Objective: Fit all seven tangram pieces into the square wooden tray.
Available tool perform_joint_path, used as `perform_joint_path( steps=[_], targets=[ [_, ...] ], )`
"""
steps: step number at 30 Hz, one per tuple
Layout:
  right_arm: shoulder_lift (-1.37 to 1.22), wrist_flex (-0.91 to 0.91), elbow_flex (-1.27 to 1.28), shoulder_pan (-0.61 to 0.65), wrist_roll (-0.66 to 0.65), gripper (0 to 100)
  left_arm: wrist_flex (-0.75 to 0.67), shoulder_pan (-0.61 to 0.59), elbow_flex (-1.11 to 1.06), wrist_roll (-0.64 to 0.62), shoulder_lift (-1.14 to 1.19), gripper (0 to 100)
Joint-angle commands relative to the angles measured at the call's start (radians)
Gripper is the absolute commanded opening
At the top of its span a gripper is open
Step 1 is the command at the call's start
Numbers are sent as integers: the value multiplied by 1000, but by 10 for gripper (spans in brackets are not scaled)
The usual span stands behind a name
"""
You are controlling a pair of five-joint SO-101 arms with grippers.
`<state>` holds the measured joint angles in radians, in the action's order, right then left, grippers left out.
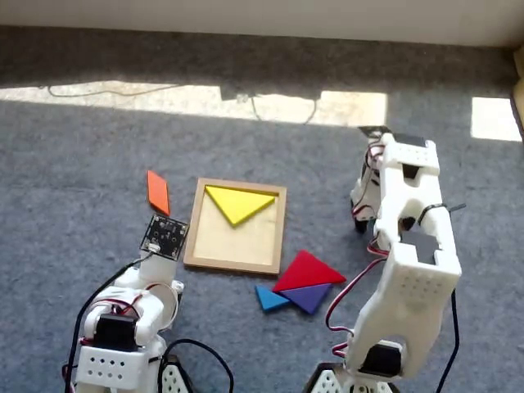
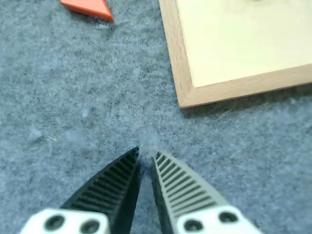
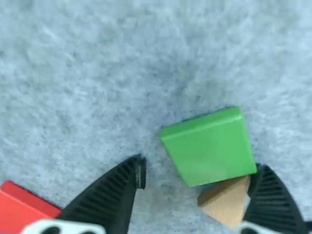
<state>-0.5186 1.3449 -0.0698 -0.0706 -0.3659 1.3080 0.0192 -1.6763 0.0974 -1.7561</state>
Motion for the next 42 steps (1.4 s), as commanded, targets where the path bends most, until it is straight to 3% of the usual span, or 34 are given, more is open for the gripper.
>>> perform_joint_path(
  steps=[1,7,18,21,28,39,42],
  targets=[
    [2,-10,-79,-16,-20,165,-2,13,-21,-9,-21,6],
    [5,61,-131,-13,-21,18,-2,13,-21,-9,-21,6],
    [4,275,-394,5,-15,15,-2,13,-21,-9,-21,6],
    [1,275,-427,8,-15,80,-2,13,-21,-9,-21,6],
    [-8,222,-423,64,-17,356,-2,13,-21,-9,-21,6],
    [-240,179,-473,84,-20,361,-2,13,-21,-9,-21,6],
    [-278,183,-513,58,-21,316,-2,13,-21,-9,-21,6]
  ],
)
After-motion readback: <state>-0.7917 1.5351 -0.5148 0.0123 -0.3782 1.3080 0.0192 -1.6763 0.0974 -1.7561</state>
